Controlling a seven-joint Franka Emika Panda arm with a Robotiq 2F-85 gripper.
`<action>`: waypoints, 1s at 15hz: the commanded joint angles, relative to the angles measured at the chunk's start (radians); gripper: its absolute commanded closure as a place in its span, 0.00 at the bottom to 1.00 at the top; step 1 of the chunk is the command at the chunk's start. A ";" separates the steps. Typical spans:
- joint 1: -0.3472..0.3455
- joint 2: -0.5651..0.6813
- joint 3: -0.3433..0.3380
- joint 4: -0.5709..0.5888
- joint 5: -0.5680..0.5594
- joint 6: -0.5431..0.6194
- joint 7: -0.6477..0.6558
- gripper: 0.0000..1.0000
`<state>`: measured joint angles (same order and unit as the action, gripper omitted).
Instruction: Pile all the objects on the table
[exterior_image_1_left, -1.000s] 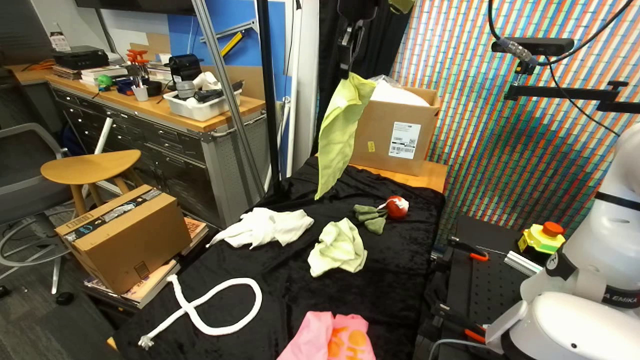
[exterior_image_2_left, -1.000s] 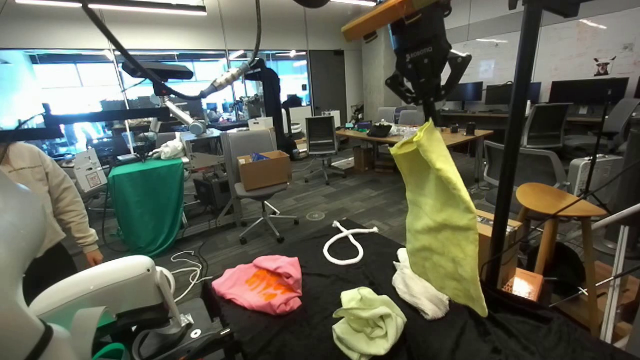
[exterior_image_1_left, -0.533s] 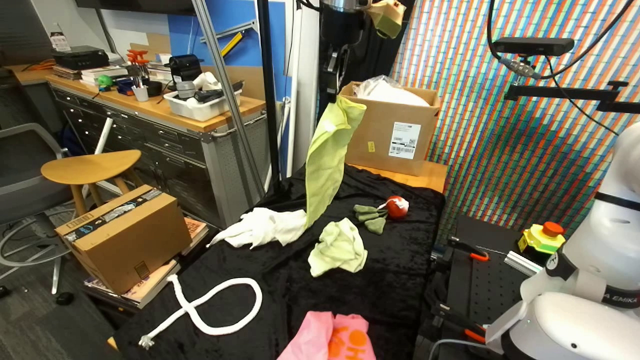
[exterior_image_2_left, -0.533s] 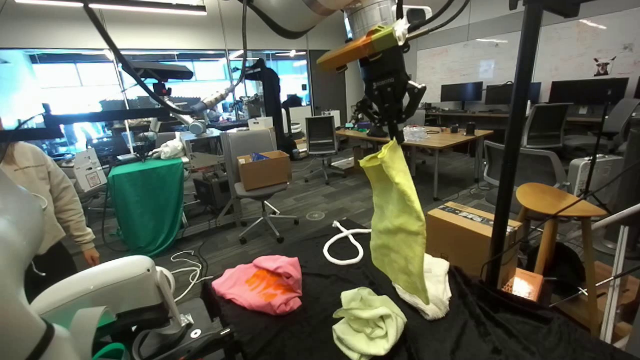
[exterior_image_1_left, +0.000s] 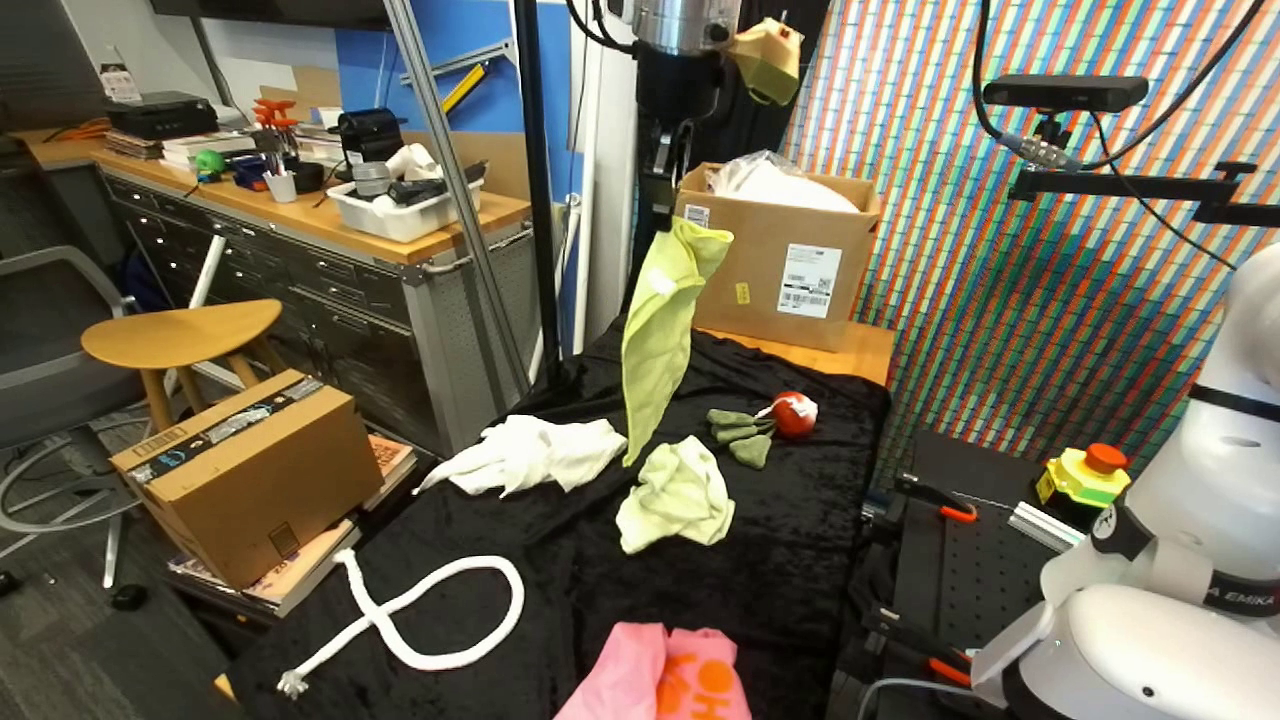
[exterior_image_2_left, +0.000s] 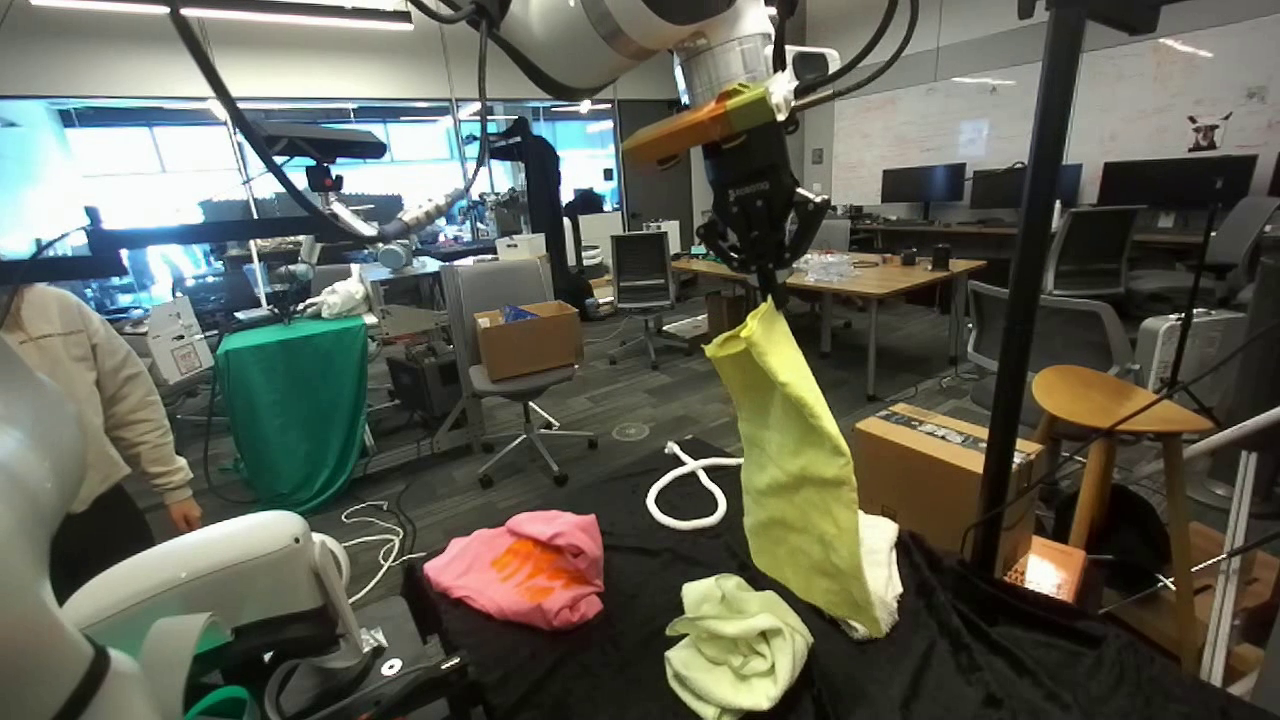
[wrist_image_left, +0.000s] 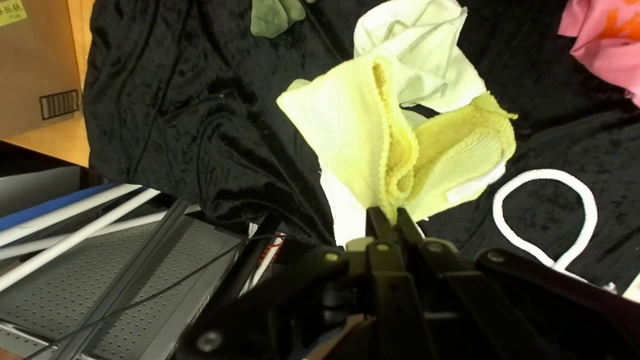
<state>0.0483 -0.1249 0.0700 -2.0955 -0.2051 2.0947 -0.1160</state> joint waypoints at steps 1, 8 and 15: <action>-0.001 -0.027 -0.006 -0.068 -0.038 0.055 -0.009 0.94; -0.001 -0.052 -0.012 -0.150 -0.043 0.093 -0.017 0.94; -0.003 -0.062 -0.015 -0.182 -0.037 0.100 -0.022 0.43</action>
<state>0.0471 -0.1477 0.0629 -2.2455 -0.2287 2.1672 -0.1221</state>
